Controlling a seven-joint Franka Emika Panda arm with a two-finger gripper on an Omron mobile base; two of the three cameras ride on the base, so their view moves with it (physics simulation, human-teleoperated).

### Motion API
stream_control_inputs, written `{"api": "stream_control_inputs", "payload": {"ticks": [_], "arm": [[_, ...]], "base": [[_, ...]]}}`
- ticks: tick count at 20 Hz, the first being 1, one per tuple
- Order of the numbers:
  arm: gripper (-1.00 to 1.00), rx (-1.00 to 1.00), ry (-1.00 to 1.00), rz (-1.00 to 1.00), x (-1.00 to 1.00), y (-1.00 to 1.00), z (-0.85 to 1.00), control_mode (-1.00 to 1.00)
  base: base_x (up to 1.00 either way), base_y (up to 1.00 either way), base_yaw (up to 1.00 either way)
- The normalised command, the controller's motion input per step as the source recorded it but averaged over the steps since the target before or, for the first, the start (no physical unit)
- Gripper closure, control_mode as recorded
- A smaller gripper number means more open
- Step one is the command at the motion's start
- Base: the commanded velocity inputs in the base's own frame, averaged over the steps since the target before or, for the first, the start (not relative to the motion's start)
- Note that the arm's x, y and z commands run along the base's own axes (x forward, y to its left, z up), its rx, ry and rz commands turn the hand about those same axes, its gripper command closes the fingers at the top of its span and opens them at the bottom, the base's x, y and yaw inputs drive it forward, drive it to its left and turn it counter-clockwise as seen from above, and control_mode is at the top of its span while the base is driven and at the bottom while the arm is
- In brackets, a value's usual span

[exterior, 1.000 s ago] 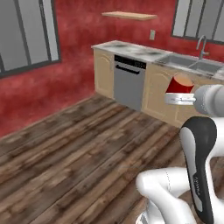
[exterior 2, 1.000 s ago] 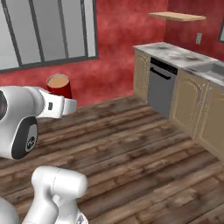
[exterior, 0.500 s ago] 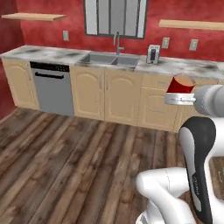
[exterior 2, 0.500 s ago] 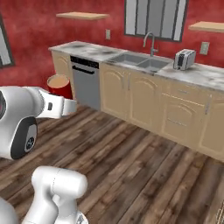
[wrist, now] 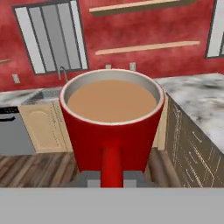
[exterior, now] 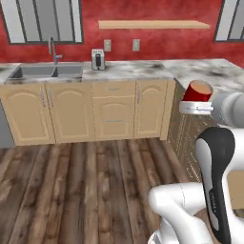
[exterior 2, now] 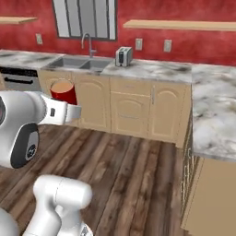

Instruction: Pick the cup of tea, navigate to the dining table, and place it on the saucer.

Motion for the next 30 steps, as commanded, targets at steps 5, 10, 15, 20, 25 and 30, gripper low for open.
{"api": "stream_control_inputs", "payload": {"ticks": [5,10,15,20,25,30], "arm": [[1.00,0.00,0.00,0.00,0.00,0.00,0.00,1.00],[1.00,0.00,0.00,0.00,0.00,0.00,0.00,1.00],[1.00,0.00,0.00,0.00,0.00,0.00,0.00,1.00],[1.00,0.00,0.00,0.00,0.00,0.00,0.00,1.00],[1.00,0.00,0.00,0.00,0.00,0.00,0.00,1.00],[1.00,0.00,0.00,0.00,0.00,0.00,0.00,1.00]], "base": [[0.00,0.17,-0.57],[0.00,0.08,-0.56],[0.02,0.01,-0.34],[0.82,-0.68,-0.01],[0.96,-1.00,0.00],[0.31,-1.00,-0.03]]}}
